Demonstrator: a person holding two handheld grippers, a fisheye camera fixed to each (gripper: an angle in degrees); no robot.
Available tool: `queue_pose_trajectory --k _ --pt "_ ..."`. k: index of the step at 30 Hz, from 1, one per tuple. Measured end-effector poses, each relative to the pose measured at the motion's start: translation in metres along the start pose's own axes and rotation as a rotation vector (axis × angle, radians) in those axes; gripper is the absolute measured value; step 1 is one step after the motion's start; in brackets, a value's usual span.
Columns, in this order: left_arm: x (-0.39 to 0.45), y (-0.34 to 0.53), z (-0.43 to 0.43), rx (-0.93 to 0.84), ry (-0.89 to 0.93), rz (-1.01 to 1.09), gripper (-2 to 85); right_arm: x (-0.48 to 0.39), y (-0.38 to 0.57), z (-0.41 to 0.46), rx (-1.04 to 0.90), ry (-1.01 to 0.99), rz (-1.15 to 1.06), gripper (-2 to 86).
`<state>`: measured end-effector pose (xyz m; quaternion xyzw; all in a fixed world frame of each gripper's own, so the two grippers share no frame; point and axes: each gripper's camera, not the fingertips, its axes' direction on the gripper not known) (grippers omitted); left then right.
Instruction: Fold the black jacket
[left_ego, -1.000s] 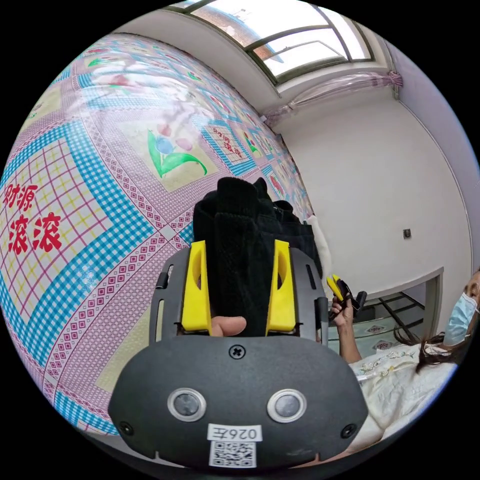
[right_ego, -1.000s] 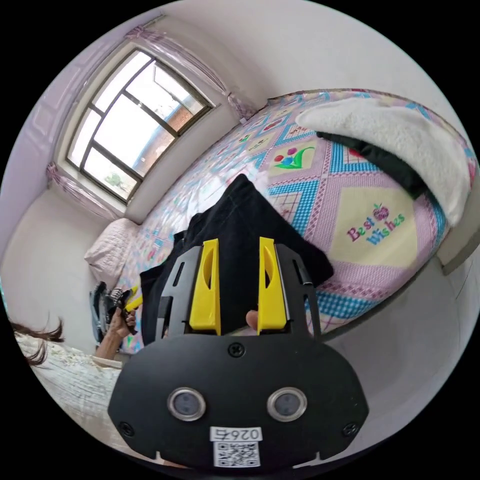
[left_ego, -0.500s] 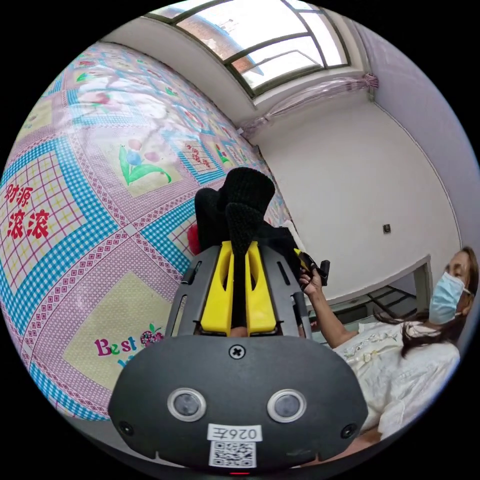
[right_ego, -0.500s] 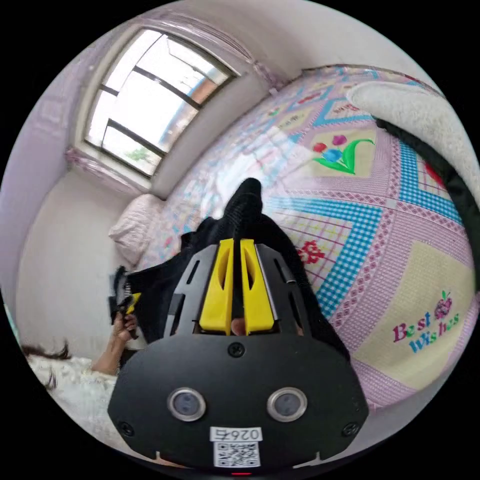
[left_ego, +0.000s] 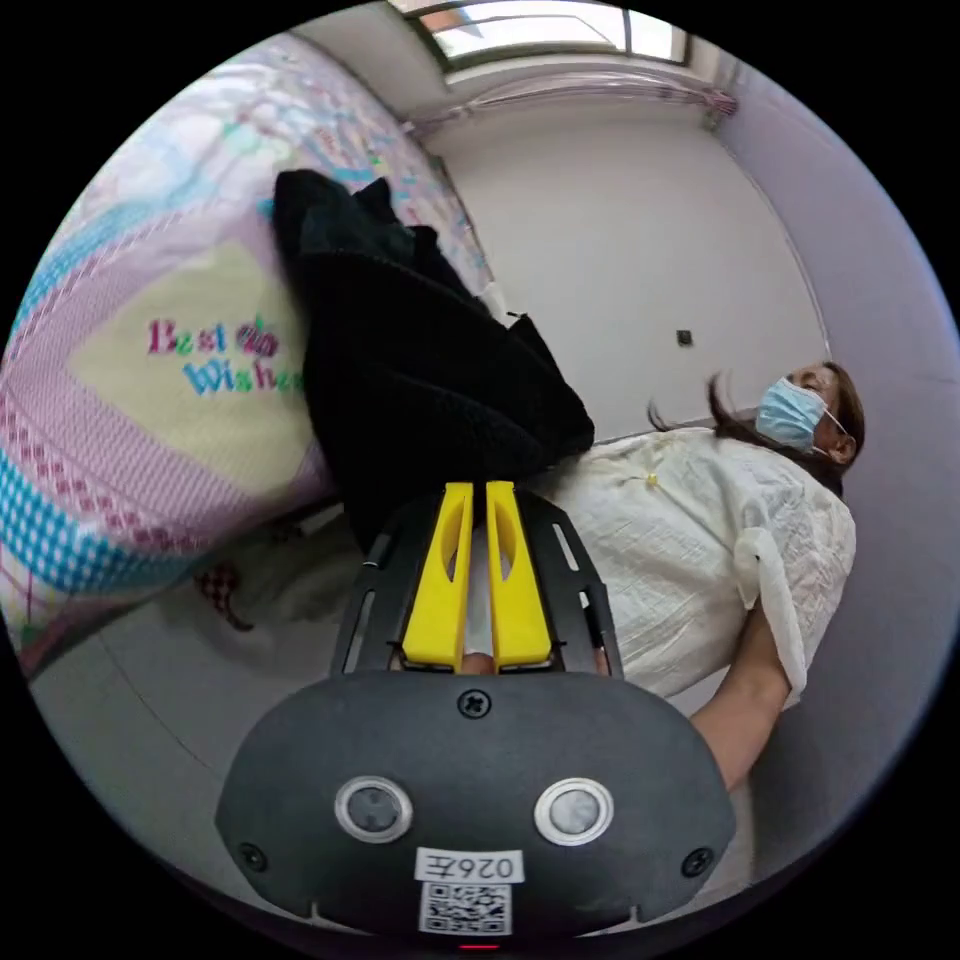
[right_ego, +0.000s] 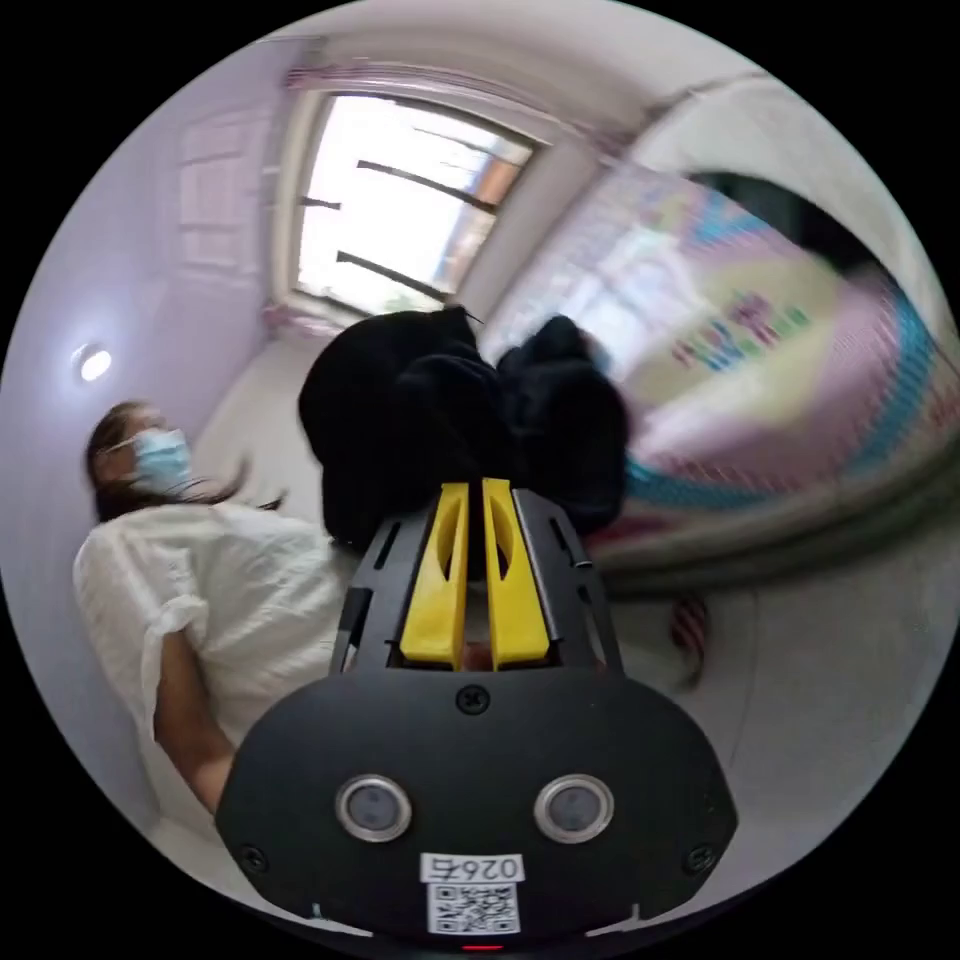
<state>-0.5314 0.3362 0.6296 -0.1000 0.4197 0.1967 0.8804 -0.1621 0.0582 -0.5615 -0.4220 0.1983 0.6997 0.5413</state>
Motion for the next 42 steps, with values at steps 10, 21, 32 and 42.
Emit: queue_pose_trajectory --k 10,21,32,42 --pt "0.005 0.067 -0.081 0.688 -0.317 -0.232 -0.6 -0.014 0.047 -0.068 0.675 0.252 0.406 0.8" --pt "0.014 -0.141 0.044 0.510 -0.554 -0.077 18.1 -0.177 -0.159 0.195 0.009 0.576 -0.352 9.0" --pt "0.071 -0.231 0.220 0.302 -1.012 0.123 15.8 -0.220 -0.209 0.356 -0.171 0.598 -0.601 11.9" --pt "0.060 -0.261 0.363 0.044 -1.091 0.261 17.3 -0.205 -0.187 0.436 -0.382 0.908 -0.796 15.1"
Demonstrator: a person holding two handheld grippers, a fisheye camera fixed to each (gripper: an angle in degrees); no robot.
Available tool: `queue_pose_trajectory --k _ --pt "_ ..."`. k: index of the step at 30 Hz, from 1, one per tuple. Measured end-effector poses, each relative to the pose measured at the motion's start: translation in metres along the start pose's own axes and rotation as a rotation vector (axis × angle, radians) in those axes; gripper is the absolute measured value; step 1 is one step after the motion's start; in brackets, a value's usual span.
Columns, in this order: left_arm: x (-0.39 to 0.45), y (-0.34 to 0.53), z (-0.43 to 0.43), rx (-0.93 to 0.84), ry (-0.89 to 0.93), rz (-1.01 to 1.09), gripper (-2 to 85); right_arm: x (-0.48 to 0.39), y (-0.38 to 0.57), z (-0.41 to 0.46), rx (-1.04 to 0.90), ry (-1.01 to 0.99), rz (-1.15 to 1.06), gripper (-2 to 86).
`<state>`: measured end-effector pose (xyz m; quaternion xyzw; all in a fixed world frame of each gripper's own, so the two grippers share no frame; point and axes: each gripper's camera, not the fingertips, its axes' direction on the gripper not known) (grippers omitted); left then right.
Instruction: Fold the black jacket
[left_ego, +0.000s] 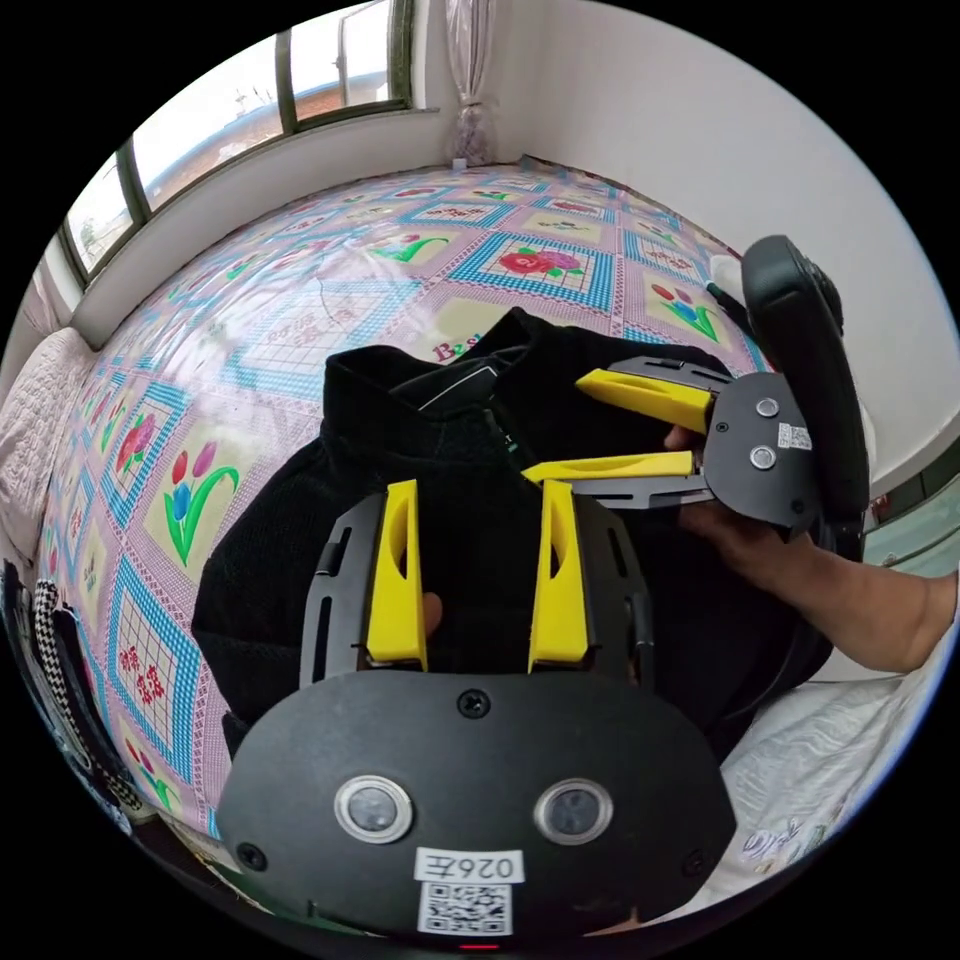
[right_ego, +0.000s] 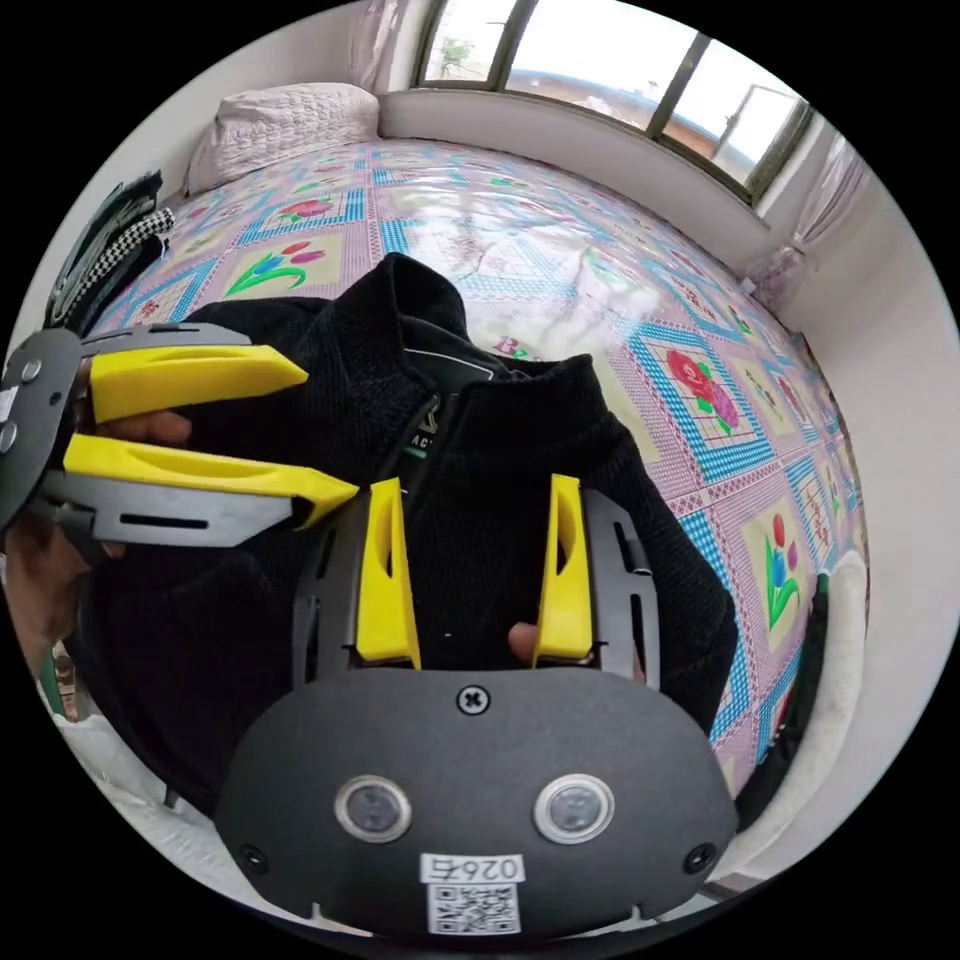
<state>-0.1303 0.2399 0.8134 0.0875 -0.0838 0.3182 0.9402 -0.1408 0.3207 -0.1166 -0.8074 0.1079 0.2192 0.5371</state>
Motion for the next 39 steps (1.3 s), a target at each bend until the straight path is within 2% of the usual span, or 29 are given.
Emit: queue_pose_trajectory --k 2,4,6,9,12,16,18,19,22,25,29,31,33,36,37,39 --pt "0.006 -0.003 0.004 0.002 -0.018 0.002 18.1 0.014 0.005 -0.001 -0.003 -0.038 0.022 11.9" --pt "0.009 -0.008 0.015 -0.086 -0.039 0.017 17.5 0.030 0.013 -0.007 0.018 -0.029 0.058 7.1" --pt "0.013 -0.008 0.024 -0.152 -0.116 0.048 16.7 0.061 0.029 -0.013 0.034 -0.120 0.133 2.9" --pt "0.012 -0.002 0.029 -0.154 -0.095 0.052 18.2 0.092 0.045 -0.018 0.039 -0.241 0.191 3.9" --pt "-0.001 0.004 0.028 -0.128 -0.067 0.021 17.7 0.101 0.046 -0.014 0.007 -0.305 0.160 5.8" --pt "-0.037 0.011 0.020 -0.137 -0.069 -0.030 8.4 0.092 0.047 -0.018 -0.007 -0.212 0.040 3.3" --pt "-0.066 0.022 0.013 -0.127 0.002 -0.100 5.6 0.100 0.058 -0.021 0.019 -0.228 0.019 1.0" --pt "-0.090 0.033 0.008 -0.116 0.103 -0.181 4.9 0.105 0.061 -0.022 0.023 -0.240 0.028 0.6" --pt "-0.149 0.083 -0.016 0.031 0.339 -0.413 3.8 0.133 0.082 -0.031 0.049 -0.307 0.098 -0.1" --pt "-0.181 0.139 -0.047 0.150 0.416 -0.519 3.0 0.163 0.109 -0.041 0.086 -0.357 0.194 0.7" --pt "-0.194 0.169 -0.068 0.210 0.456 -0.473 2.4 0.169 0.111 -0.029 0.044 -0.512 0.224 8.1" --pt "-0.199 0.172 -0.077 0.237 0.475 -0.426 2.2 0.154 0.106 -0.027 0.022 -0.441 0.194 5.9" --pt "-0.207 0.180 -0.091 0.274 0.505 -0.391 2.0 0.132 0.102 -0.031 -0.007 -0.208 0.069 0.3" --pt "-0.227 0.212 -0.121 0.377 0.582 -0.373 1.7 0.131 0.113 -0.044 0.005 -0.161 0.058 -0.5" --pt "-0.234 0.229 -0.135 0.419 0.603 -0.355 1.7 0.136 0.117 -0.050 0.015 -0.173 0.089 -0.5" --pt "-0.242 0.253 -0.155 0.468 0.620 -0.316 1.6 0.154 0.138 -0.082 0.115 -0.361 0.226 1.9"
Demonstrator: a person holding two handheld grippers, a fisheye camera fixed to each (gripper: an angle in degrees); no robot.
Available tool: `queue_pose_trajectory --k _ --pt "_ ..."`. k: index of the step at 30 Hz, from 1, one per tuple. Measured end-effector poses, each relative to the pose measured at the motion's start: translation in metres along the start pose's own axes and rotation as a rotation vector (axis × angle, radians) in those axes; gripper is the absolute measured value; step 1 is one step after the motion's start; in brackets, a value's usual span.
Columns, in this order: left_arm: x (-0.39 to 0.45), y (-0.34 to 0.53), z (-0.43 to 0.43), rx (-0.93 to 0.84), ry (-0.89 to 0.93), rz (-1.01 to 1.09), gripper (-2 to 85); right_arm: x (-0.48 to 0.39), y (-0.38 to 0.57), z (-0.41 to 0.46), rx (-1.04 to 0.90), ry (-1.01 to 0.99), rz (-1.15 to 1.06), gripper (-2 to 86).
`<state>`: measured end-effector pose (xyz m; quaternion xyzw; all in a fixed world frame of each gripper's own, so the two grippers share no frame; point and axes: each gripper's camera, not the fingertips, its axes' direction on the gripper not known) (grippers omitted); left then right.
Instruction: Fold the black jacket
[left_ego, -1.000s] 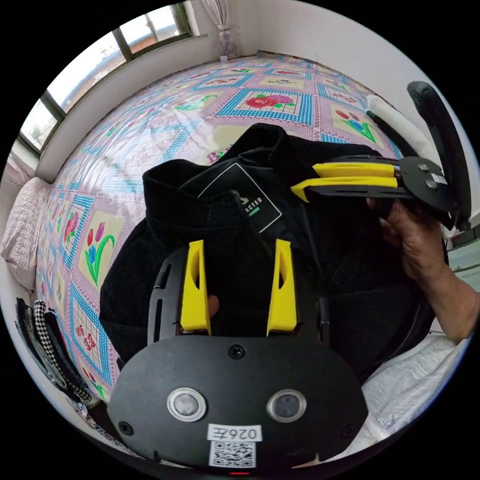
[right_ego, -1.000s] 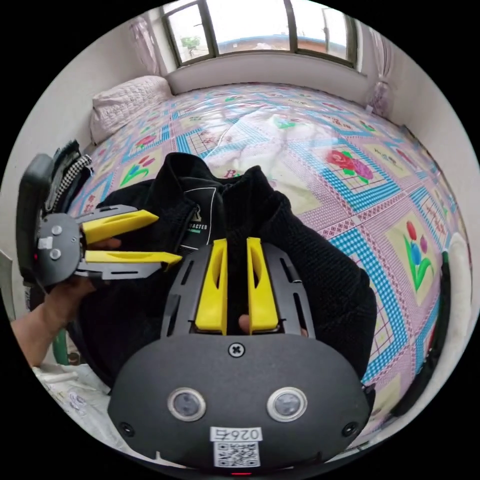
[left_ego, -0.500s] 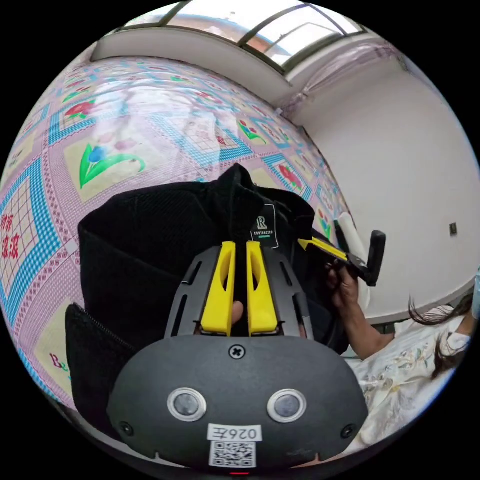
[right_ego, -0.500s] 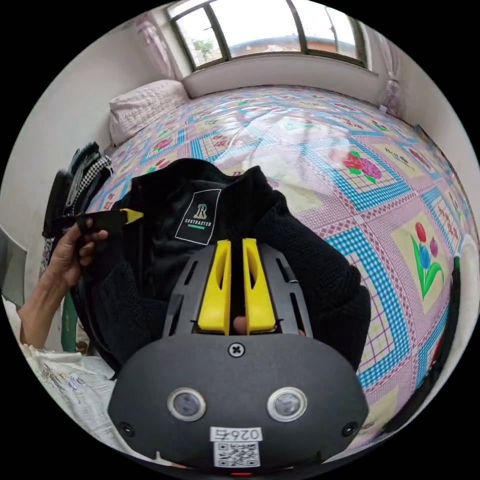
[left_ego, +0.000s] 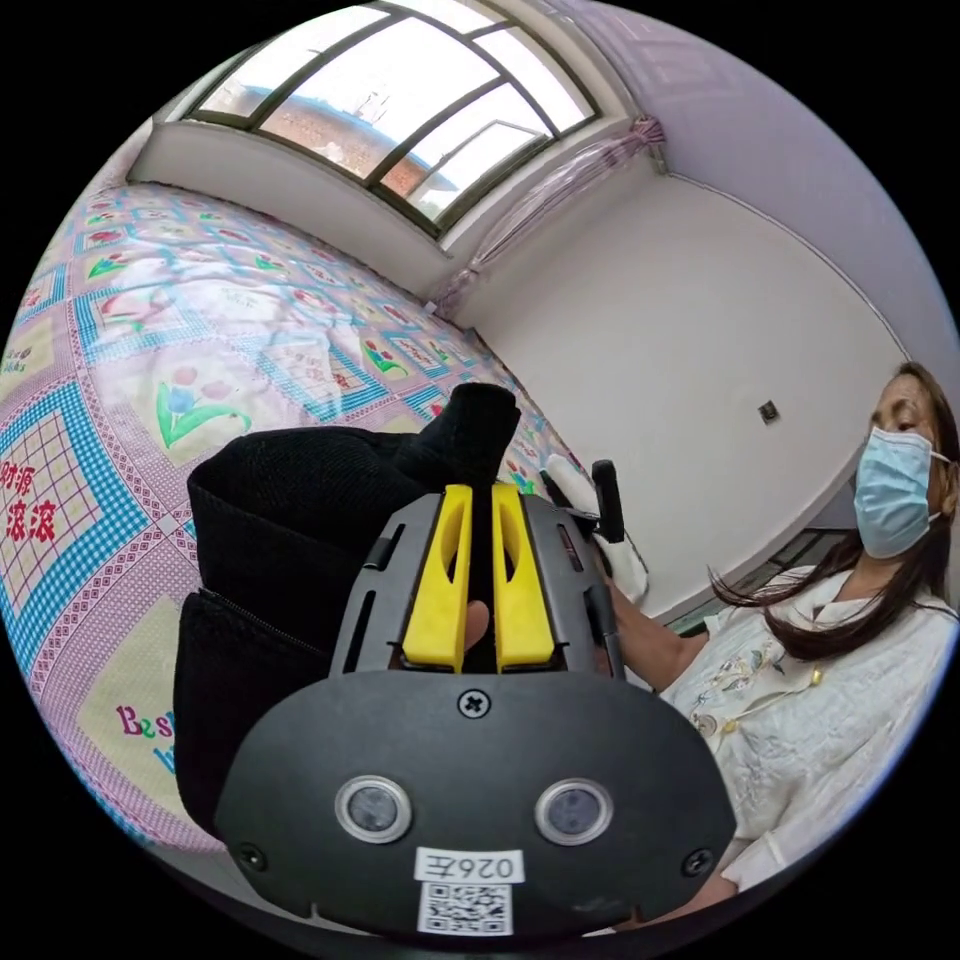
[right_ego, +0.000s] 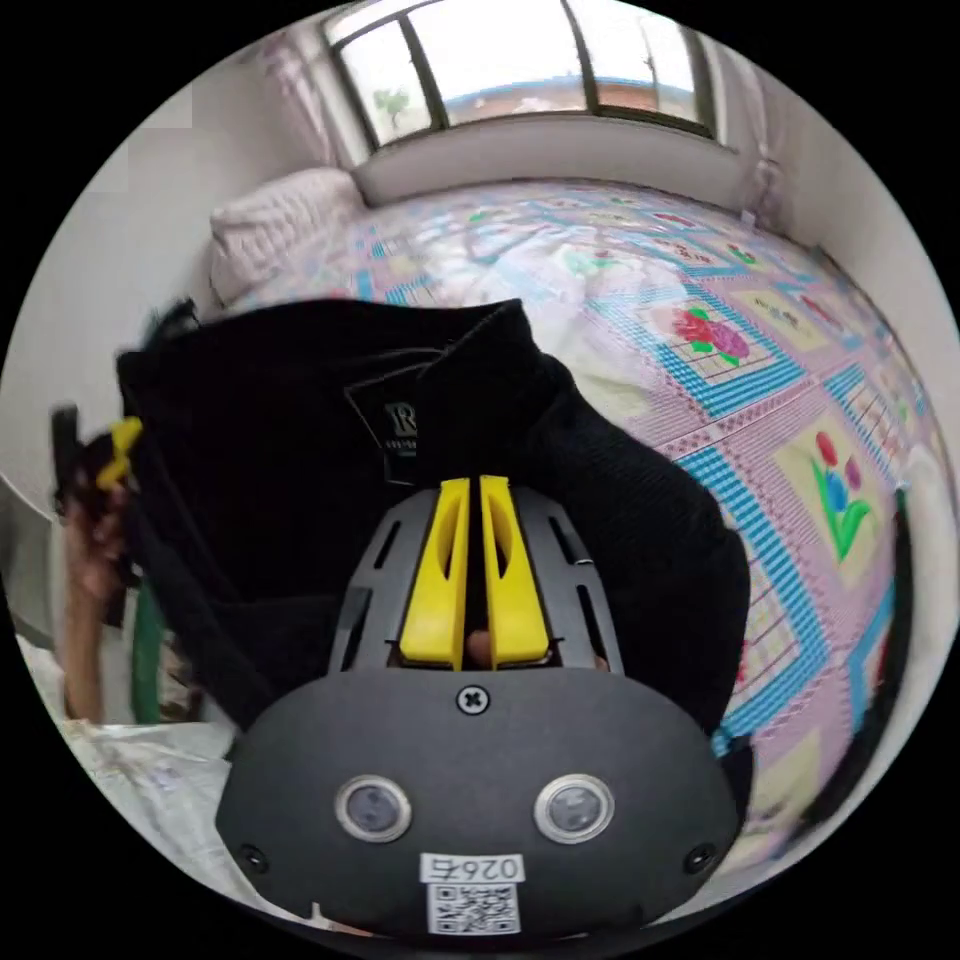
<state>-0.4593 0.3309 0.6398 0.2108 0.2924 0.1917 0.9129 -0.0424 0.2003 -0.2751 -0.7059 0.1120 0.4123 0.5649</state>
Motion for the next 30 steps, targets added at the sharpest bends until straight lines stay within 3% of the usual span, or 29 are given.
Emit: queue_pose_trajectory --k 2,3,5,7,9,12,15,17,18,20,22,25,30 --pt "0.007 0.014 -0.031 0.020 0.050 0.065 1.5 -0.009 0.012 -0.016 0.079 -0.083 0.051 8.2" --pt "0.010 0.017 -0.036 0.019 0.067 0.075 1.4 -0.023 0.016 -0.013 0.077 -0.082 0.070 15.3" --pt "0.024 0.030 -0.052 -0.004 0.128 0.116 1.3 -0.054 0.016 0.004 0.025 -0.040 0.049 19.1" --pt "0.038 0.037 -0.064 -0.035 0.147 0.168 1.1 -0.089 0.016 0.025 -0.027 0.144 -0.035 18.4" --pt "0.049 0.041 -0.079 -0.073 0.107 0.217 0.8 -0.124 0.024 0.062 -0.115 0.478 -0.184 10.2" --pt "0.046 0.046 -0.117 -0.061 0.046 0.230 0.0 -0.125 0.038 0.041 -0.090 0.476 -0.178 5.3" --pt "0.018 0.063 -0.187 0.184 0.159 0.151 -0.7 -0.100 0.057 -0.006 -0.061 0.295 -0.129 1.8" --pt "-0.025 0.088 -0.271 0.610 0.436 0.064 -0.8 -0.079 0.070 -0.034 -0.045 0.234 -0.070 0.8" --pt "-0.032 0.093 -0.288 0.663 0.430 0.055 -0.8 -0.068 0.078 -0.053 -0.017 0.190 -0.038 0.4" --pt "-0.031 0.099 -0.328 0.573 0.106 0.040 -0.7 -0.056 0.088 -0.073 0.018 0.117 0.003 0.0" --pt "-0.020 0.099 -0.316 0.481 -0.013 0.037 -0.4 -0.056 0.092 -0.075 0.021 0.138 0.004 0.0" --pt "-0.003 0.092 -0.243 0.250 -0.082 0.074 3.4 -0.054 0.091 -0.058 0.031 0.152 0.045 0.3" --pt "-0.012 0.088 -0.113 -0.036 0.032 0.022 17.6 -0.043 0.103 -0.032 0.098 0.102 0.112 1.9"
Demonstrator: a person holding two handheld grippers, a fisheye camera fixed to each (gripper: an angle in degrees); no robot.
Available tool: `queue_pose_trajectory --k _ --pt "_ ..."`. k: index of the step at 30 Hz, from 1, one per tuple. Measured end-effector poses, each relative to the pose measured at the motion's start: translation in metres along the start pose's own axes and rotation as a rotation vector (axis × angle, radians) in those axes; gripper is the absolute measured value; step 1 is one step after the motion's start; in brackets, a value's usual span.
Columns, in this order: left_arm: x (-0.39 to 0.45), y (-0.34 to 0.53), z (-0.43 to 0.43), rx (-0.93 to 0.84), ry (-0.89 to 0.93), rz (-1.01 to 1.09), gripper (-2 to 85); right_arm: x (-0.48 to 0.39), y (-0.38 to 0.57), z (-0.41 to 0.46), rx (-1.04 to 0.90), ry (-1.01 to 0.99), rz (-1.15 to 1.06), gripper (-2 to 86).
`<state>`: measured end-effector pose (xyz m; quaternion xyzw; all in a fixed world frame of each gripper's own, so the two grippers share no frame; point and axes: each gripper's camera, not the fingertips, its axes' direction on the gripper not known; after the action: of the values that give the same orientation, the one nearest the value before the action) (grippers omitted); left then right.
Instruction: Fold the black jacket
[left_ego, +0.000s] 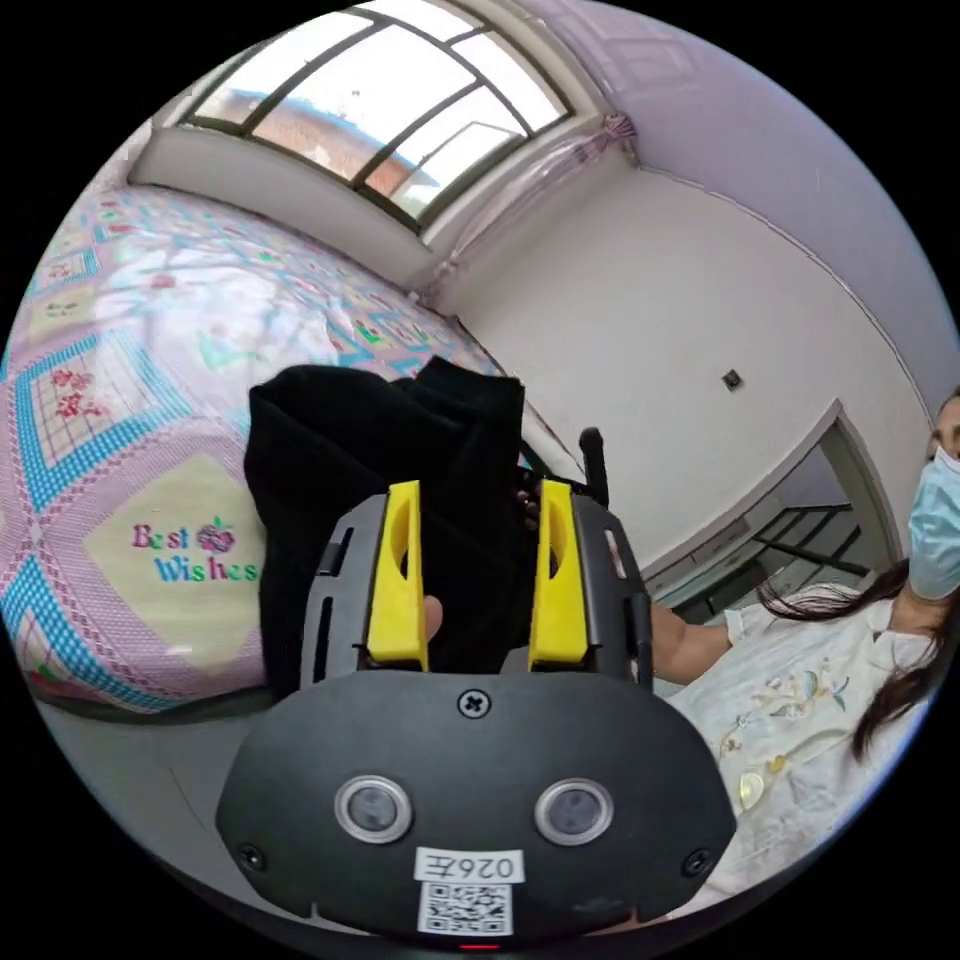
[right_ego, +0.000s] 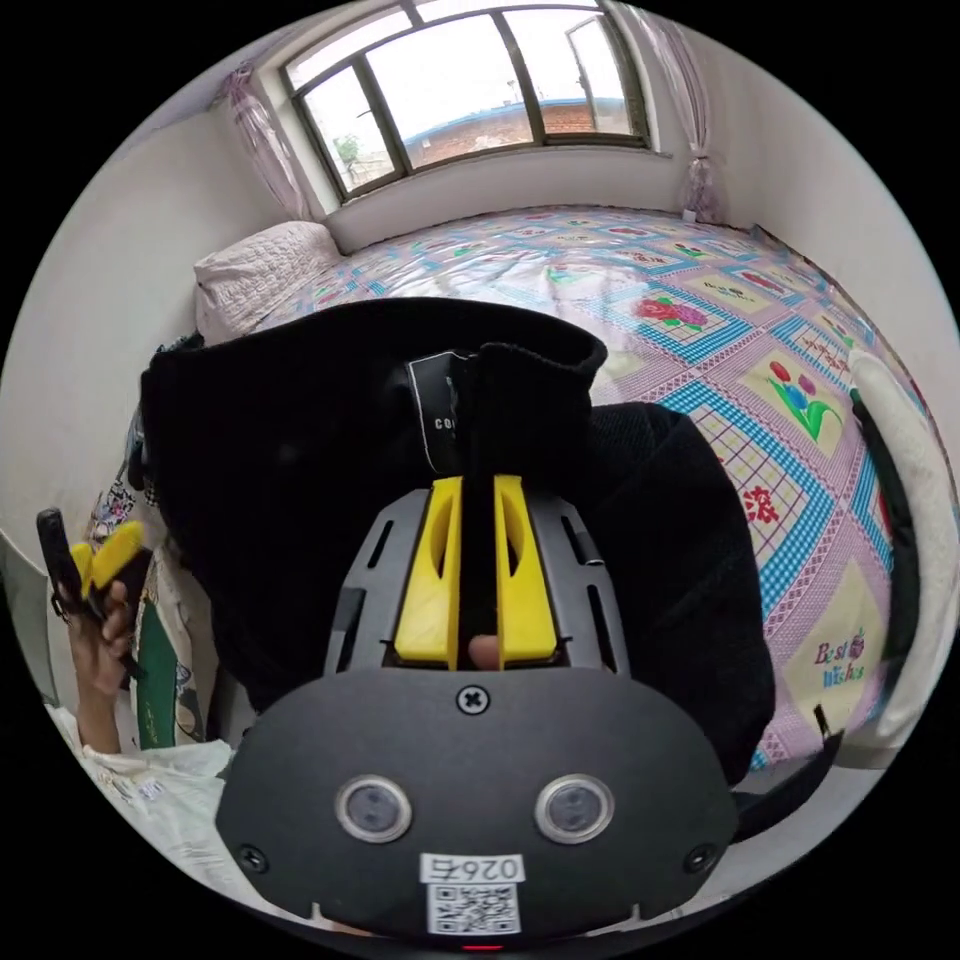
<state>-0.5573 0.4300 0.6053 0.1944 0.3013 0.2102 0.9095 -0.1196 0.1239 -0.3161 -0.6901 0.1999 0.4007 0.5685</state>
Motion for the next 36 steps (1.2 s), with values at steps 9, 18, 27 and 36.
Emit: queue_pose_trajectory --k 9,18,27,36 --pt "0.068 -0.056 0.179 -0.272 -0.286 0.287 31.8 0.036 0.005 0.016 0.027 -0.054 0.075 7.9" --pt "0.012 -0.071 0.290 -0.484 -0.382 0.188 20.5 0.023 -0.040 0.092 -0.213 0.056 -0.170 10.7" --pt "0.011 -0.078 0.301 -0.473 -0.358 0.118 11.6 0.036 -0.052 0.095 -0.169 0.028 -0.241 -1.2" --pt "-0.004 -0.076 0.313 -0.471 -0.147 0.049 14.0 0.076 -0.038 0.056 -0.006 -0.113 -0.078 5.5"
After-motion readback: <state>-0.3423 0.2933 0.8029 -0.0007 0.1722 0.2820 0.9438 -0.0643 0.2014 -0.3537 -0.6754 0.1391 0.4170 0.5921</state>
